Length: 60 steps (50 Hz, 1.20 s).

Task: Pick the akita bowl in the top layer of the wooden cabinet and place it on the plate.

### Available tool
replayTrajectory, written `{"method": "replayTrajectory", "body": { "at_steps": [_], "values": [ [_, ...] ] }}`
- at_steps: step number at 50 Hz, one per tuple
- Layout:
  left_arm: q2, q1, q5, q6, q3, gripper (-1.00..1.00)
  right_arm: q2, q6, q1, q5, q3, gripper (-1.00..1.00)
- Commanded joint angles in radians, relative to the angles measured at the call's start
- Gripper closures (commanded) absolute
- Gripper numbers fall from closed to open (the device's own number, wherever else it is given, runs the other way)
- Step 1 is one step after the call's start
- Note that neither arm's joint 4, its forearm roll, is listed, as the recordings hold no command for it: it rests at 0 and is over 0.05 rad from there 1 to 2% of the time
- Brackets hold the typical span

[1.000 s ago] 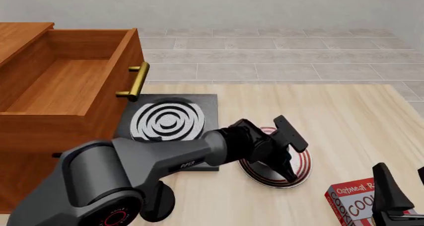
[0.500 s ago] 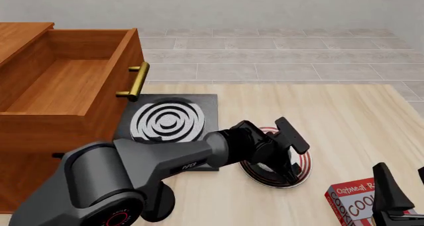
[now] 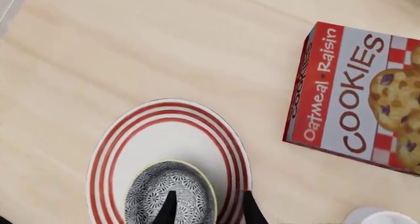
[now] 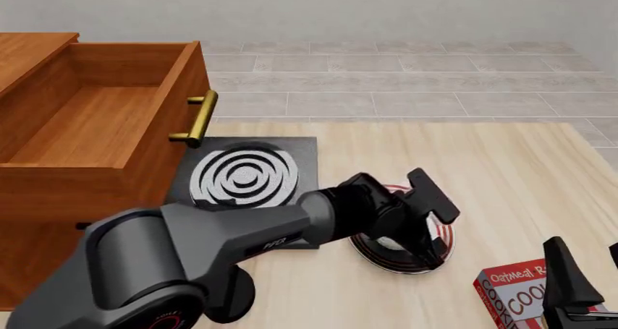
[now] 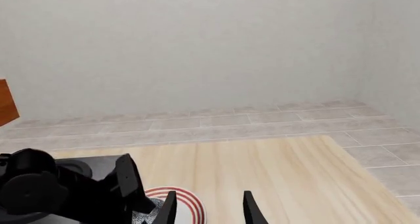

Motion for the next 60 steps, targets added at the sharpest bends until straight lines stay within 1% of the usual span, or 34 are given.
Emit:
{"method": "replayTrajectory", "body": {
  "at_steps": [1, 10, 14, 31, 60],
  "values": [
    [-0.025, -0.022, 0.023, -0.012, -0.019, -1.0, 0.0, 0.0, 0.0, 0.0, 0.0, -1.0],
    [-0.049, -0.031, 0.037, -0.013, -0.026, -1.0, 0.0, 0.0, 0.0, 0.0, 0.0, -1.0],
    [-0.076, -0.025, 0.026, -0.001, -0.001, -1.0, 0.0, 0.0, 0.0, 0.0, 0.0, -1.0],
    [-0.132, -0.027, 0.033, 0.009, 0.022, -1.0, 0.0, -0.015, 0.01, -0.005, -0.001, -1.0],
    [-0.193, -0.034, 0.075, 0.01, -0.002, -1.0, 0.0, -0.03, 0.017, -0.009, -0.002, -1.0]
  ]
}}
